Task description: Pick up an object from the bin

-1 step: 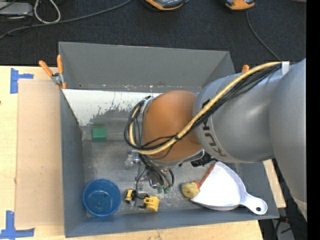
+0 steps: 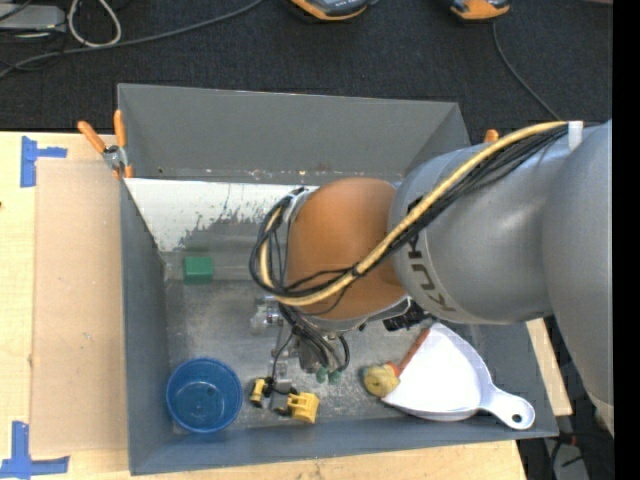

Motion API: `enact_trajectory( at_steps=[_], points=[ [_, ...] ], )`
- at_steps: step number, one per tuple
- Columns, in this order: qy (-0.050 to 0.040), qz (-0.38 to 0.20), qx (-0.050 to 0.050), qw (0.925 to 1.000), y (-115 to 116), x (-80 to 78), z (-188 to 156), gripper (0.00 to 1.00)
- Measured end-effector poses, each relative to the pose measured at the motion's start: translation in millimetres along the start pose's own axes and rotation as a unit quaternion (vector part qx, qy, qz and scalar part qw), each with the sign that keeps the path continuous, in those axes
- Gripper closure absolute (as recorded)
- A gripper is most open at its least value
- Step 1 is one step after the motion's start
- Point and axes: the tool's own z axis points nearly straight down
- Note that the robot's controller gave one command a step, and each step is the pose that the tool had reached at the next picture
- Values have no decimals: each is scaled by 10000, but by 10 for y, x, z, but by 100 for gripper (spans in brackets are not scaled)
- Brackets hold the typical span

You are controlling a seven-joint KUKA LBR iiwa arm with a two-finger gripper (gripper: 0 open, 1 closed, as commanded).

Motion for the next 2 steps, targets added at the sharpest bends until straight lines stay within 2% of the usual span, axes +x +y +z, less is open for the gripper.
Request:
enact_trajectory(
  at_steps=[1, 2],
  points=[
    [-18, 296, -5, 9996, -637, 130, 977, 0],
    [-76, 236, -35, 9997, -564, 158, 350, 0]
  ],
)
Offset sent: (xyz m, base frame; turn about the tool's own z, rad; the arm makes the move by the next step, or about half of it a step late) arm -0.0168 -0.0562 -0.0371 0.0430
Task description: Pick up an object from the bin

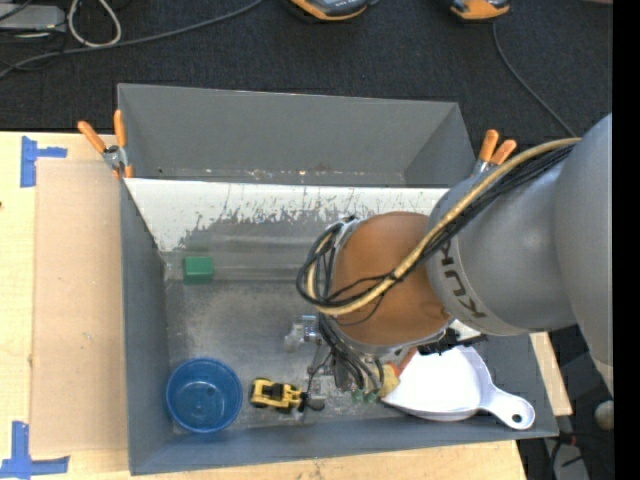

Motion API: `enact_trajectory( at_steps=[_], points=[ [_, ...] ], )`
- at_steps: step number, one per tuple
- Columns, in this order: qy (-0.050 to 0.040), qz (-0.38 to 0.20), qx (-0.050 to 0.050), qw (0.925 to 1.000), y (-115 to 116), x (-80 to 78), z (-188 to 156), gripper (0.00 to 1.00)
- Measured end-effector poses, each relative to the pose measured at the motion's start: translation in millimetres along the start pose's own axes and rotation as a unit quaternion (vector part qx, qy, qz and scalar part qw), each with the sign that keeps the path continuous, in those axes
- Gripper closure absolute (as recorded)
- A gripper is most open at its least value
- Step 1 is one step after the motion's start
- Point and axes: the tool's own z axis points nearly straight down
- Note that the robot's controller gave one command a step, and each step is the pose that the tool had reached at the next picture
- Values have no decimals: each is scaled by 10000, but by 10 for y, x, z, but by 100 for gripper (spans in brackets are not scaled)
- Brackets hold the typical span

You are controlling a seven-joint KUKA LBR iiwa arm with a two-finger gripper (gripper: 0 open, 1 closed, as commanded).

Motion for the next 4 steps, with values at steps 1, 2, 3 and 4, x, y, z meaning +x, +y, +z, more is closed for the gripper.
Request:
enact_trajectory(
  at_steps=[1, 2, 3, 4],
  points=[
    [93, 258, 41, 9996, -161, 58, 321, 0],
    [14, 519, 7, 9987, -109, -8, 563, 0],
    [62, 142, 25, 9999, -48, 44, 596, 100],
    [88, 150, 32, 9998, -51, 57, 558, 100]
  ],
)
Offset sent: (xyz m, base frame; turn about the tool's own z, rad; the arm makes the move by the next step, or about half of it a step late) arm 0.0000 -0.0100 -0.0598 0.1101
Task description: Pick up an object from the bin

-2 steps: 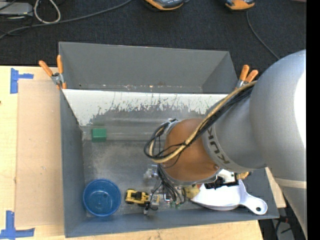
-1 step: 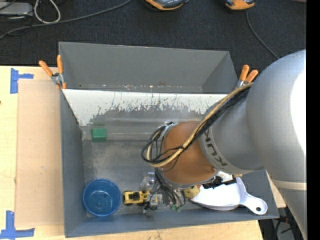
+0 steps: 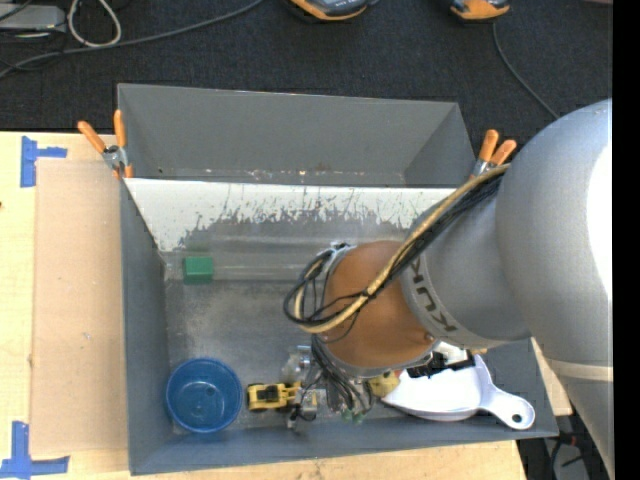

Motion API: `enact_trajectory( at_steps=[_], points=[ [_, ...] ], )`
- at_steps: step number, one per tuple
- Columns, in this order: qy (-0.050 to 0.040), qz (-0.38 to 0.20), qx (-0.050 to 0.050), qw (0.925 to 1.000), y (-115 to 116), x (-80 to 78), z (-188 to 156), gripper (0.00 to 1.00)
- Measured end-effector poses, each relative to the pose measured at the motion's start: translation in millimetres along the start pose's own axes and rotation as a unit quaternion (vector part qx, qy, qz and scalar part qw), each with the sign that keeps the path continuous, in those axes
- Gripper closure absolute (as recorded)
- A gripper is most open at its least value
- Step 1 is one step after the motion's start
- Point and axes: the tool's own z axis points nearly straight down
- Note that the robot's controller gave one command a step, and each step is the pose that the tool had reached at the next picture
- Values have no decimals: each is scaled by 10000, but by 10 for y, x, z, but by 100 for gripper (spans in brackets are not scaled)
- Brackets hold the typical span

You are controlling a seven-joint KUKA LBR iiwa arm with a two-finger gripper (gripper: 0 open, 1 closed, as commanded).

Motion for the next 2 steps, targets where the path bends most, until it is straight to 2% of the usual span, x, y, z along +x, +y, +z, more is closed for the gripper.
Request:
enact_trajectory(
  at_steps=[1, 2],
  points=[
    [-14, 27, -8, 10000, 1, -10, -403, 100],
    [12, 48, -4, 10000, -3, 8, -733, 100]
  ],
)
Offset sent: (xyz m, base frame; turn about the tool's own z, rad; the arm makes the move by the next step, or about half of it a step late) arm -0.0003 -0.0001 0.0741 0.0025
